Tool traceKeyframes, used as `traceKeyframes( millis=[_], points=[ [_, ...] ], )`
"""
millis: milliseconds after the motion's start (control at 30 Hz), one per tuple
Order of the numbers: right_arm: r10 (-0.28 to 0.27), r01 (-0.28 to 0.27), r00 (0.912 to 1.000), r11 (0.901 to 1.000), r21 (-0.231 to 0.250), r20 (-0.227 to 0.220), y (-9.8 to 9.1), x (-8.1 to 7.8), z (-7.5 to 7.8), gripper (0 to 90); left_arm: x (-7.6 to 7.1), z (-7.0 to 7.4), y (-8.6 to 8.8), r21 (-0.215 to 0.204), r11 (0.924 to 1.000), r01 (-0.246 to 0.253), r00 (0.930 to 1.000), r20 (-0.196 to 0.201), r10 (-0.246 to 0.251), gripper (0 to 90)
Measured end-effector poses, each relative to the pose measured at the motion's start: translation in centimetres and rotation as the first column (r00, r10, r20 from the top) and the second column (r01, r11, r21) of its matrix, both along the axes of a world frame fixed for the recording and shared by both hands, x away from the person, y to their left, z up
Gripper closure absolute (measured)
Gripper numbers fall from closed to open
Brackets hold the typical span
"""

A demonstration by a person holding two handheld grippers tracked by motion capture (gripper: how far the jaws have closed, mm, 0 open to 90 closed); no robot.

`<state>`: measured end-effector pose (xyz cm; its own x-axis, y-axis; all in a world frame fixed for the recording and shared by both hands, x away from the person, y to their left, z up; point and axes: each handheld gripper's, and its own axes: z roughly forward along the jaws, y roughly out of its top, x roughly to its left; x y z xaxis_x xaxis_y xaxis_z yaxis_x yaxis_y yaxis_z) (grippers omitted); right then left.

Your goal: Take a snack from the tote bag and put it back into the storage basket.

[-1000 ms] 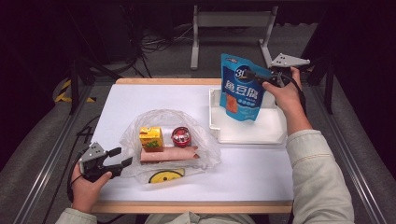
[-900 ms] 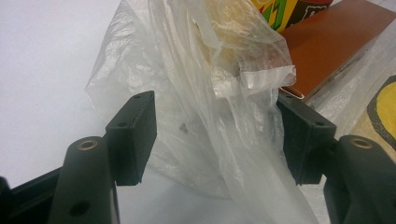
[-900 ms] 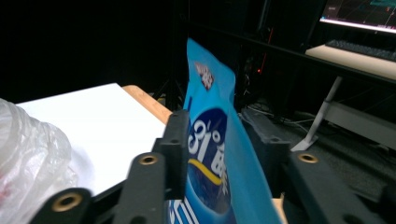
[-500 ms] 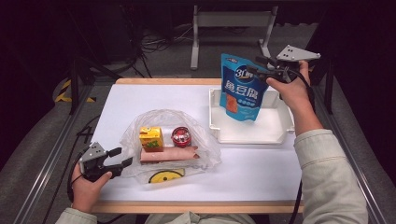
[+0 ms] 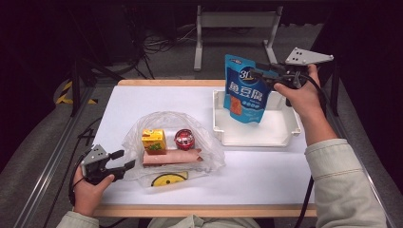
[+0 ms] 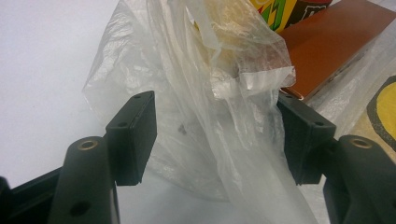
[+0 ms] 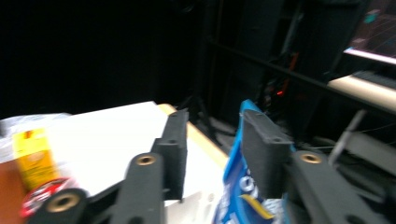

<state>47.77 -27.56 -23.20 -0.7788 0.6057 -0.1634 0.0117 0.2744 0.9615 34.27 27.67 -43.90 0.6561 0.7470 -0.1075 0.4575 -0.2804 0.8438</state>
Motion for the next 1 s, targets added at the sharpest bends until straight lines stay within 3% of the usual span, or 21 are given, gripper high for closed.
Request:
traceKeyframes(
  millis=[67,100,200,367,1000],
  points=[
    [0.010,-0.010,0.9999,0.9999,-0.007,-0.011,0.1,-0.1,-0.1,69.2,0.0,0.0,0.0,0.001,1.0000,0.000,1.0000,0.001,0.000,35.7],
    [0.029,-0.030,0.9989,0.9993,-0.023,-0.038,0.2,-0.2,-0.5,78.0,0.0,0.0,0.1,0.001,1.0000,0.000,1.0000,-0.001,0.000,35.7],
    [0.046,-0.049,0.9967,0.9973,-0.055,-0.068,0.4,-0.5,-1.0,88.5,0.0,0.0,0.1,0.002,1.0000,-0.008,1.0000,0.002,0.008,35.9],
    [0.057,-0.066,0.9943,0.9930,-0.098,-0.091,0.8,-0.8,-2.0,90.0,-0.1,0.0,0.1,-0.001,1.0000,-0.007,1.0000,0.004,0.007,36.0],
    [0.003,-0.033,0.9812,0.9882,-0.149,-0.193,0.4,-0.5,-7.2,90.0,-0.1,0.1,0.1,0.003,1.0000,-0.005,0.9999,0.012,0.005,36.2]
  ],
)
